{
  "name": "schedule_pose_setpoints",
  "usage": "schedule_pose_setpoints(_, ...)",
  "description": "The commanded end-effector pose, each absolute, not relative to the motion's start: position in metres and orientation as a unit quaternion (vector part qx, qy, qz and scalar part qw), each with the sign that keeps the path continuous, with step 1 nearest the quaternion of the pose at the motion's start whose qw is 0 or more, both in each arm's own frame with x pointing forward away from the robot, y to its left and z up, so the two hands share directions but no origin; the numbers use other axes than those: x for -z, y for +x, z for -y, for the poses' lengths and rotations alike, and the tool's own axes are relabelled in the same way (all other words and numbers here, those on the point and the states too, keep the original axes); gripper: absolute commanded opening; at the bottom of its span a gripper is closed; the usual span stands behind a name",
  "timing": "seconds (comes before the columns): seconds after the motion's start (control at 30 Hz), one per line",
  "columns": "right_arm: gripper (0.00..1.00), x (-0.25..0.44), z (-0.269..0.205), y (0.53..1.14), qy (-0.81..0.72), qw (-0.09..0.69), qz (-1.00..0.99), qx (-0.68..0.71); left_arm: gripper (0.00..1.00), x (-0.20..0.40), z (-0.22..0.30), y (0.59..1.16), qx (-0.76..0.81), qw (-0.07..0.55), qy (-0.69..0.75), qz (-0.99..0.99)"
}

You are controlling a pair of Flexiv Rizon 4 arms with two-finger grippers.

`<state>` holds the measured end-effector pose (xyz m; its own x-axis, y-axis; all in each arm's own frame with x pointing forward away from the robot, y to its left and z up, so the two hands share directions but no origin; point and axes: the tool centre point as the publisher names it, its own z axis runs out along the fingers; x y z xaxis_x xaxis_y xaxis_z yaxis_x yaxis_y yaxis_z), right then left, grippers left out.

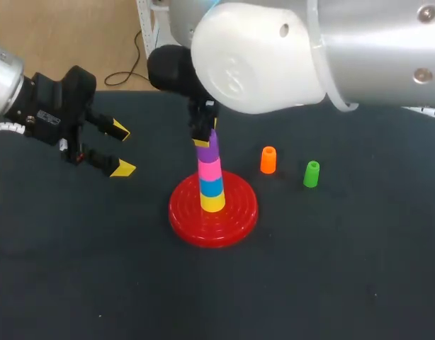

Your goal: Pick up and stack the cylinders on the red base in this order: pink,purple,orange,green

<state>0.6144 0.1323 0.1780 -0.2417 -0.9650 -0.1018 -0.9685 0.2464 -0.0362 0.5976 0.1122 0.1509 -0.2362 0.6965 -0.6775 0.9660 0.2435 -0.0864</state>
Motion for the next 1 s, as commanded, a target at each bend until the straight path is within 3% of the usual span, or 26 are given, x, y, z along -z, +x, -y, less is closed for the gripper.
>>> schedule_pose_setpoints(0.03, 1.00, -0.184, -0.122, 0.612, -0.612, 0.098, -0.784, -0.029, 1.00, -0.150, -0.112, 0.597, 0.256, 0.264, 0.559, -0.743)
schedule_pose_setpoints(0.27, 1.00, -0.228, -0.097, 0.623, -0.580, 0.174, -0.795, -0.034, 1.00, -0.150, -0.112, 0.597, 0.256, 0.264, 0.559, -0.743)
schedule_pose_setpoints(0.4, 1.00, -0.229, -0.069, 0.634, -0.549, 0.177, -0.817, -0.011, 1.00, -0.150, -0.112, 0.597, 0.256, 0.264, 0.559, -0.743)
schedule_pose_setpoints(0.67, 1.00, -0.170, -0.023, 0.650, -0.477, 0.160, -0.864, 0.004, 1.00, -0.150, -0.112, 0.597, 0.256, 0.264, 0.559, -0.743)
schedule_pose_setpoints(1.0, 1.00, -0.085, -0.003, 0.662, -0.445, 0.104, -0.890, -0.001, 1.00, -0.150, -0.112, 0.597, 0.256, 0.264, 0.559, -0.743)
